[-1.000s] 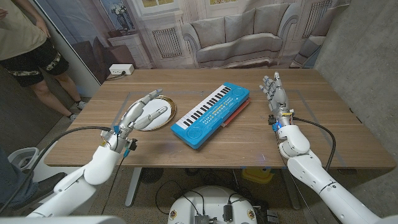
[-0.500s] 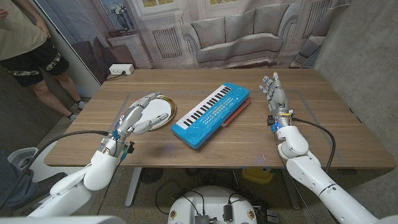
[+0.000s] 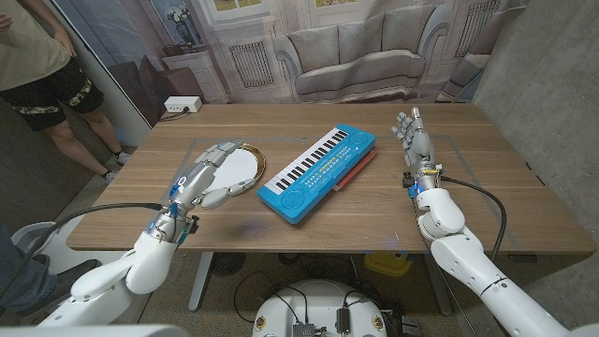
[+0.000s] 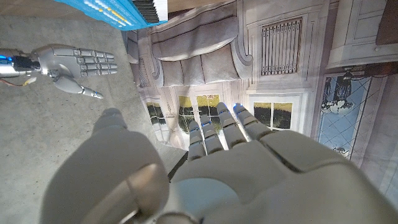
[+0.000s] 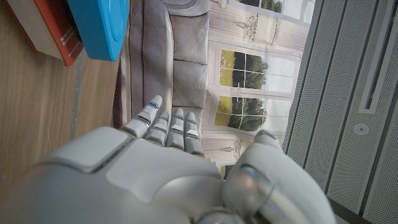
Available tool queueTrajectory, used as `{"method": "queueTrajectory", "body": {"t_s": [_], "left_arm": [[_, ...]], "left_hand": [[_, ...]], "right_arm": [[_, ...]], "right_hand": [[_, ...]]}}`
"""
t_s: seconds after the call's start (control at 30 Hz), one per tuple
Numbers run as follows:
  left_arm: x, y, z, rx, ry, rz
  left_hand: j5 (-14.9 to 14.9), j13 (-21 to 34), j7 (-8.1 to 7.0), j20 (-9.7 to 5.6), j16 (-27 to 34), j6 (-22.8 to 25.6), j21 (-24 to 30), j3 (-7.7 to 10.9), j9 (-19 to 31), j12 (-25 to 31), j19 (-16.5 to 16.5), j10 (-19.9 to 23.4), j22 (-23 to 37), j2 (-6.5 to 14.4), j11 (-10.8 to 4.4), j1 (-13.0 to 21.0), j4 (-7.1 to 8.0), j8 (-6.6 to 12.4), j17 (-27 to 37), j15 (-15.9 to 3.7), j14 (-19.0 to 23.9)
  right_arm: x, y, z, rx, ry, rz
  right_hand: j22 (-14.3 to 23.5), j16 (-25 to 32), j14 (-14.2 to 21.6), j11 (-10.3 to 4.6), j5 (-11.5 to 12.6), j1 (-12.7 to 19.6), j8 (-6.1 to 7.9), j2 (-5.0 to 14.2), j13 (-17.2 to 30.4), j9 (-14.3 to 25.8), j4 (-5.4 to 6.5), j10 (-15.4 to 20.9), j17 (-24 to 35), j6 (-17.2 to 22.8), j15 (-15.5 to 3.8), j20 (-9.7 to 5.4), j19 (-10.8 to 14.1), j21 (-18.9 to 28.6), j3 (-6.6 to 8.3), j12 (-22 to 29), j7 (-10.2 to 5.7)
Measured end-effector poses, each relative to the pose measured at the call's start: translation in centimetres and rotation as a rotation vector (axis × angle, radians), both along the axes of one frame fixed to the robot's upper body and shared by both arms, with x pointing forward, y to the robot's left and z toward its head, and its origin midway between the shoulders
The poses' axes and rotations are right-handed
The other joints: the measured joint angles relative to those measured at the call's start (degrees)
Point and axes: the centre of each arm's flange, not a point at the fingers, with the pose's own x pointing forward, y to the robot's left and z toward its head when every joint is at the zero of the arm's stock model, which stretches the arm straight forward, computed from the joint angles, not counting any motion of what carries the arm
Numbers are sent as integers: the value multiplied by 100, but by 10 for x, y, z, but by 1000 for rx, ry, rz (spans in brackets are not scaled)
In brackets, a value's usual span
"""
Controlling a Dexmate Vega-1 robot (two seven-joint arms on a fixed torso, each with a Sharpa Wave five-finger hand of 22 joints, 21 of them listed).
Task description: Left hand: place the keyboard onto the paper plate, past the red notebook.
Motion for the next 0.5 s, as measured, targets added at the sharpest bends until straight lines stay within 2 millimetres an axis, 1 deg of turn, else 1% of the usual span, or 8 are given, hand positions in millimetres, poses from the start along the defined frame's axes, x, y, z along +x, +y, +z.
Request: {"method": "queueTrajectory", "body": {"t_s": [0.03, 0.13, 0.23, 0.27, 0.33, 0.4, 0.47, 0.5], "left_arm": [[0, 0, 0, 5, -5, 11], [-1, -2, -1, 35, -21, 47], [0, -2, -2, 64, -40, 95], [-2, -7, -3, 88, -44, 97], [-2, -8, -4, 109, -55, 126], [-2, -9, -4, 125, -63, 144], [-1, -14, -5, 153, -68, 158], [0, -12, -5, 156, -72, 176]], "left_hand": [[14, 0, -27, 3, 0, -28, 0, -5, 0, -2, -3, -12, 0, -53, -12, 53, -29, -1, 0, 0, 0], [36, 0, -38, 3, -4, -38, -31, -13, 0, -27, -3, -20, 0, -104, -20, 134, -84, -1, 0, 0, 0], [58, 0, -69, 3, -44, -69, -32, -21, 0, -35, -3, -49, 0, -134, -49, 244, -127, -1, 0, 0, 0], [58, 0, -78, 3, -44, -78, -32, -19, 0, -35, -3, -49, 0, -127, -48, 277, -157, -1, 0, 0, 0], [58, 0, -78, 3, -44, -78, -32, -19, 0, -35, -3, -49, 0, -158, -48, 338, -157, -24, 0, 17, -18], [58, 0, -78, 3, -44, -78, -32, -19, 0, -35, -3, -49, 0, -157, -48, 338, -202, -23, 0, 21, -22], [103, 0, -109, 3, -44, -109, -32, -19, 0, -35, -3, -50, 0, -157, -50, 411, -202, -23, 0, 21, -22], [103, 0, -109, 3, -44, -109, -32, -1, 0, -35, -3, -72, 0, -157, -71, 412, -220, -23, 0, 21, -22]], "right_arm": [[-1, -1, 1, -1, -2, -1], [-4, -3, 2, -1, -8, -4], [-8, -5, 5, -2, -16, -6], [-10, -7, 6, -2, -21, -11], [-14, -9, 8, -2, -28, -17], [-17, -11, 9, 0, -34, -24], [-21, -15, 11, 6, -41, -36], [-23, -17, 11, 7, -43, -38]], "right_hand": [[0, 0, 0, 0, 0, 0, 0, 0, 0, 0, 0, 0, 0, 0, 0, 0, 0, 0, 0, 0, 0], [0, 0, 0, 0, -42, 0, 0, 0, 0, 0, -23, 0, 0, 0, 0, 0, 0, -23, 23, 0, 0], [0, 0, 0, 0, -45, 1, 0, -1, 0, 0, -23, 0, 0, 0, 0, 0, 0, -24, 23, 0, 0], [0, 0, 0, 0, -45, 19, 0, -19, 0, 0, -23, 0, 0, 0, 0, 0, 0, -23, 22, 0, 0], [0, 0, 0, 0, -45, 30, 0, -30, 0, 0, -43, 0, 1, 0, 0, 0, 0, -24, 2, 0, 0], [0, 0, 0, 0, -45, 30, 0, -30, 0, 0, -47, 0, 1, 0, 0, 0, 0, -23, -2, 0, 0], [0, 0, 0, 0, -45, 30, 0, -30, 0, 0, -47, 0, 1, 0, 0, 0, 0, -23, -2, 0, 0], [0, 0, 0, 0, -45, 30, 0, -30, 0, 0, -47, 0, 1, 0, 0, 0, 0, -23, -2, 0, 0]]}}
